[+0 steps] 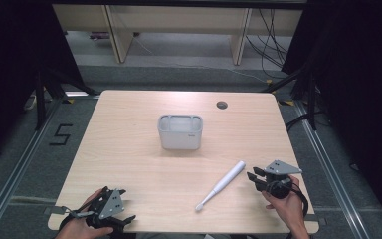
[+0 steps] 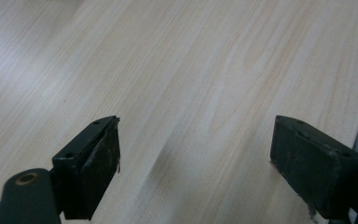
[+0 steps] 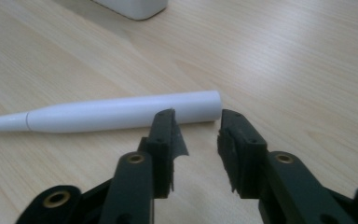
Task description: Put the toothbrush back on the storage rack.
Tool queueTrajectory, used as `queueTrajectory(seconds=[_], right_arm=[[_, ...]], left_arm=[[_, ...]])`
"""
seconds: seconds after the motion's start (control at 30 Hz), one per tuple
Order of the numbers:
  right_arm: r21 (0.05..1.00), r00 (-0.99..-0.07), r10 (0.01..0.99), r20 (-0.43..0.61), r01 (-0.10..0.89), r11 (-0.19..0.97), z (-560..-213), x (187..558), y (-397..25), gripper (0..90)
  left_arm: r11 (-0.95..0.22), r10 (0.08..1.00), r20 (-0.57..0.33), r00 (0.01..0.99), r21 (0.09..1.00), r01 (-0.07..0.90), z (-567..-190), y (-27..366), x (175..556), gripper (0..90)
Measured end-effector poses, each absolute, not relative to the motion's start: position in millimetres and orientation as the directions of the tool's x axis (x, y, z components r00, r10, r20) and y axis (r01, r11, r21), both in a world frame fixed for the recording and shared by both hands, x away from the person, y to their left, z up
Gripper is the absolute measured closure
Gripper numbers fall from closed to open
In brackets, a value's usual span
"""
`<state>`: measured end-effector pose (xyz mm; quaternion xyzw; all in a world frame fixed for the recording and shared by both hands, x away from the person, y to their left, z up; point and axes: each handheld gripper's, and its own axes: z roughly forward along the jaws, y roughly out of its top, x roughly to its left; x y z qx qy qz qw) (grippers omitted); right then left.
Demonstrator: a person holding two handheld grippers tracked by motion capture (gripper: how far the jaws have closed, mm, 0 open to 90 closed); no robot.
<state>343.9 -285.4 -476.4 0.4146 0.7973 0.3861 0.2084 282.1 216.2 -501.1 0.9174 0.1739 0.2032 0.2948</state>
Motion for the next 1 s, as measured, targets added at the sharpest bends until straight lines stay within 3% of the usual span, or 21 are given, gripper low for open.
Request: queueTrajectory(seconds=[0.1, 0.23, 0.37, 0.43, 0.57, 0.6, 0.9, 1.0], right_arm=[[0.798, -0.583, 0.811, -0.046, 0.467, 0.381, -478, 352, -285, 77.3], [0.794, -0.585, 0.811, -0.004, 0.492, 0.358, -480, 363, -277, 86.2], [0.778, -0.592, 0.805, -0.029, 0.492, 0.390, -483, 374, -270, 89.6], [0.783, -0.607, 0.792, -0.055, 0.467, 0.412, -483, 381, -268, 90.0], [0.778, -0.610, 0.790, -0.061, 0.466, 0.421, -482, 391, -259, 90.0], [0.778, -0.610, 0.790, -0.061, 0.466, 0.421, -482, 391, -259, 90.0], [0.743, -0.638, 0.764, -0.093, 0.466, 0.481, -487, 409, -248, 90.0], [0.734, -0.633, 0.769, -0.088, 0.481, 0.480, -489, 410, -248, 90.0]], left_arm=[[-0.732, 0.467, 0.251, 0.848, 0.648, 0.211, -504, 214, 281, 15.6], [-0.730, 0.467, 0.250, 0.848, 0.651, 0.209, -503, 214, 281, 15.7], [-0.761, 0.439, 0.269, 0.857, 0.618, 0.196, -502, 216, 282, 15.6], [-0.730, 0.465, 0.249, 0.849, 0.651, 0.209, -504, 214, 281, 15.6], [-0.761, 0.440, 0.268, 0.857, 0.619, 0.197, -502, 216, 282, 15.6], [-0.730, 0.466, 0.249, 0.849, 0.650, 0.210, -504, 214, 281, 15.6], [-0.760, 0.439, 0.268, 0.858, 0.620, 0.196, -501, 216, 282, 15.6], [-0.730, 0.464, 0.249, 0.850, 0.651, 0.208, -504, 214, 281, 15.6]])
